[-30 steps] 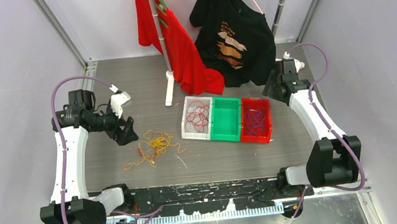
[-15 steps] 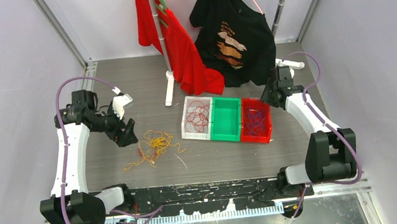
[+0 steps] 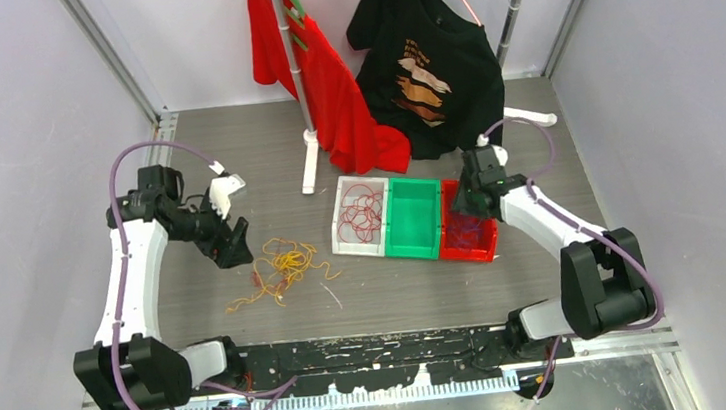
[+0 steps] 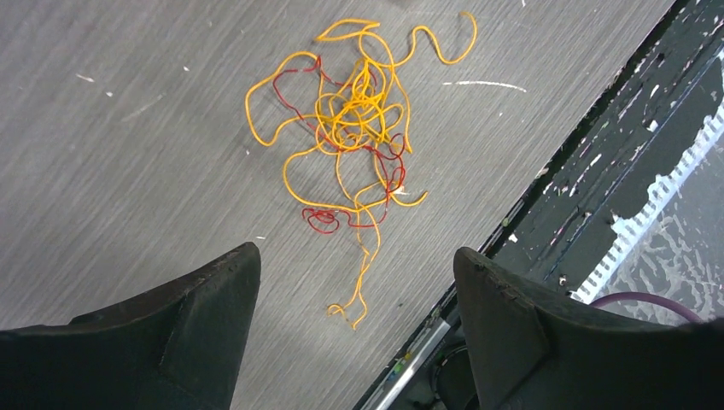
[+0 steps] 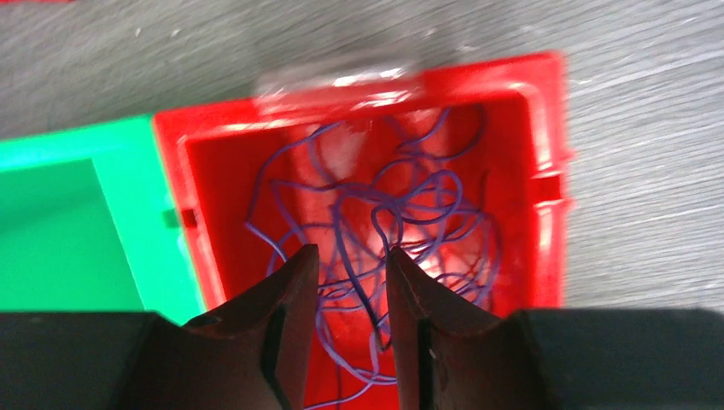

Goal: Untangle the cables
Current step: Untie the cable.

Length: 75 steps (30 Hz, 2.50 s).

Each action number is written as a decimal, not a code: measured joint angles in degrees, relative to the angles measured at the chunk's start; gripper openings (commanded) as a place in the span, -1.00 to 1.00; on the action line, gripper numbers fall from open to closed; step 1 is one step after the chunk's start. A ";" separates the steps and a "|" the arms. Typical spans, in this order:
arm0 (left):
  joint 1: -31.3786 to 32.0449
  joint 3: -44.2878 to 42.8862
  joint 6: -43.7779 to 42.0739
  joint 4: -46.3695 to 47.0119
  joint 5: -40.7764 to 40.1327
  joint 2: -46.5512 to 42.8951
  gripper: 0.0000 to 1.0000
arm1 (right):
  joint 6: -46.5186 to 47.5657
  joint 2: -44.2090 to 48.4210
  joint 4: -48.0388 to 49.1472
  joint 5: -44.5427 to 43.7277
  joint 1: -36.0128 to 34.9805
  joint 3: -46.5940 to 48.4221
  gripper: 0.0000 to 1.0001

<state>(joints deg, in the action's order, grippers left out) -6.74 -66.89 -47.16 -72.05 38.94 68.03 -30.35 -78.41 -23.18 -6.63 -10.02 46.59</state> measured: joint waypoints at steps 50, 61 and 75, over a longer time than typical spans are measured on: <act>4.04 -2.62 2.99 3.89 -3.80 11.41 -0.77 | 5.66 -21.35 10.93 10.25 -44.00 32.61 0.28; -7.96 -0.28 -0.15 3.37 -3.65 14.71 0.23 | 17.14 -45.05 4.37 11.17 -44.96 49.51 -0.02; -7.96 -0.28 -1.14 2.73 -2.73 14.75 0.35 | 17.53 -48.17 5.57 10.86 -44.78 50.66 0.23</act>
<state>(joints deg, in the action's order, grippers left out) -14.70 -67.18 -48.29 -69.32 36.21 82.78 -12.82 -126.58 -17.61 4.23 -54.81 97.25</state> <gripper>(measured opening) 0.672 0.567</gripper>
